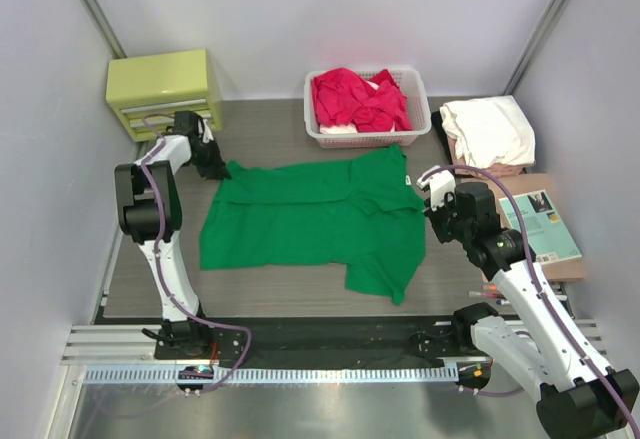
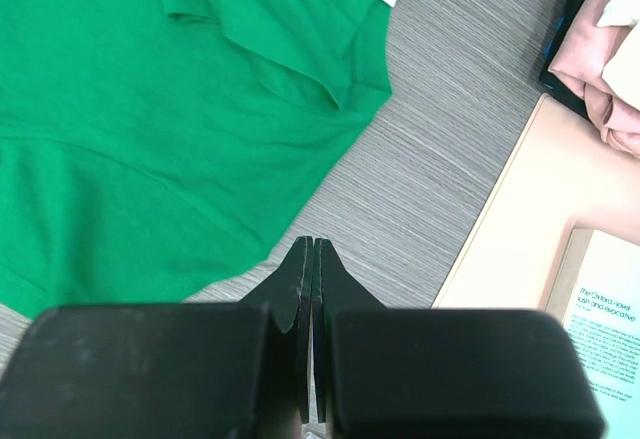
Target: Fold and stack the t-shirts
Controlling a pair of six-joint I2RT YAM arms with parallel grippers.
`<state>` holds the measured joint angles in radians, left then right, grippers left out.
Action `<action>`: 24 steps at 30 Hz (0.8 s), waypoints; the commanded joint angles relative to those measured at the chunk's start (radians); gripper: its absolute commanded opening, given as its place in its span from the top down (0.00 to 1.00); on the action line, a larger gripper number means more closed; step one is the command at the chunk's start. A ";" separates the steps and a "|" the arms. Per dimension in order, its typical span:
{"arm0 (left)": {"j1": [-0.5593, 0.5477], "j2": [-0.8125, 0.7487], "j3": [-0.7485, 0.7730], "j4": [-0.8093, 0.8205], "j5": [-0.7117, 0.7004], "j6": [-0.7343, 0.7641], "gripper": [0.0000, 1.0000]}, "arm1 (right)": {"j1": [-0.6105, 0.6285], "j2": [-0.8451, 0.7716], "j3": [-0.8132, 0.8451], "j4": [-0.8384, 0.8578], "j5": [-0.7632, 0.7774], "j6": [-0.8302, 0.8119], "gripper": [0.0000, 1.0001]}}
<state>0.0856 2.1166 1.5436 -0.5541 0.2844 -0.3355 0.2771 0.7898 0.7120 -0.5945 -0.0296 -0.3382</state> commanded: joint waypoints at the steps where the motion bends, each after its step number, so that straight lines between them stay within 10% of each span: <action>1: 0.034 -0.009 -0.028 -0.018 -0.019 0.039 0.92 | -0.007 -0.006 0.006 0.027 -0.012 -0.001 0.99; 2: 0.032 -0.004 -0.024 -0.029 -0.016 0.041 0.79 | -0.006 -0.009 0.006 0.025 -0.012 -0.001 0.99; 3: 0.031 -0.003 -0.028 -0.032 -0.014 0.039 0.39 | -0.006 -0.006 0.007 0.027 -0.009 -0.001 0.96; 5: 0.032 -0.010 -0.037 -0.027 -0.021 0.046 0.29 | -0.006 -0.004 0.003 0.025 -0.006 -0.001 0.83; 18: 0.117 -0.404 -0.253 0.107 -0.140 0.171 0.24 | -0.006 0.085 0.053 0.056 -0.001 -0.019 0.12; 24: 0.115 -0.584 -0.344 0.171 -0.186 0.199 0.14 | -0.006 0.496 0.292 0.108 -0.073 0.057 0.12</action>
<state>0.2100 1.6012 1.2083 -0.4759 0.1379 -0.1749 0.2771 1.0588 0.8474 -0.5793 -0.0326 -0.3412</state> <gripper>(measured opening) 0.845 0.893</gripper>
